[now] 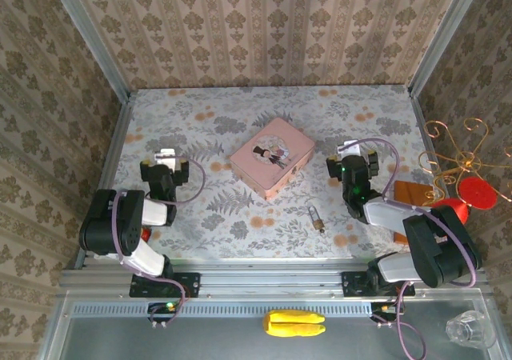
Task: Unlock the padlock with the key
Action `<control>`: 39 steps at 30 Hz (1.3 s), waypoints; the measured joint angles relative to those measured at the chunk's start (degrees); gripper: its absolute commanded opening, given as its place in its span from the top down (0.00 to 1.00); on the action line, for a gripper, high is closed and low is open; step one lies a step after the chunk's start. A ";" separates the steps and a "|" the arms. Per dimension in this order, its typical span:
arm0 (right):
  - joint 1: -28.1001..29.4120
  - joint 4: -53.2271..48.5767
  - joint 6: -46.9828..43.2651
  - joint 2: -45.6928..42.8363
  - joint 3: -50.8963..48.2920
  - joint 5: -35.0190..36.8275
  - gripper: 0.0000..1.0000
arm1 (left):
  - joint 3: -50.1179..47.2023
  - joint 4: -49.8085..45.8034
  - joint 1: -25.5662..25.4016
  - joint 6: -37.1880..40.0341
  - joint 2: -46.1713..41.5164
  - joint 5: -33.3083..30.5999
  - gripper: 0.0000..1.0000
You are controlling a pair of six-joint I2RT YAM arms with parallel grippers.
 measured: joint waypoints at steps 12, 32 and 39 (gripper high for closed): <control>-10.27 3.02 5.27 6.84 1.31 -14.99 0.00 | 0.87 -0.04 0.00 -0.68 0.00 -0.39 0.00; -14.56 11.06 8.35 9.09 -0.79 -25.92 0.00 | 0.87 -0.04 0.00 -0.72 0.00 -0.39 0.00; -14.56 11.93 8.35 9.09 -0.79 -25.99 0.00 | 0.87 -0.04 0.00 -0.92 0.00 -0.39 0.00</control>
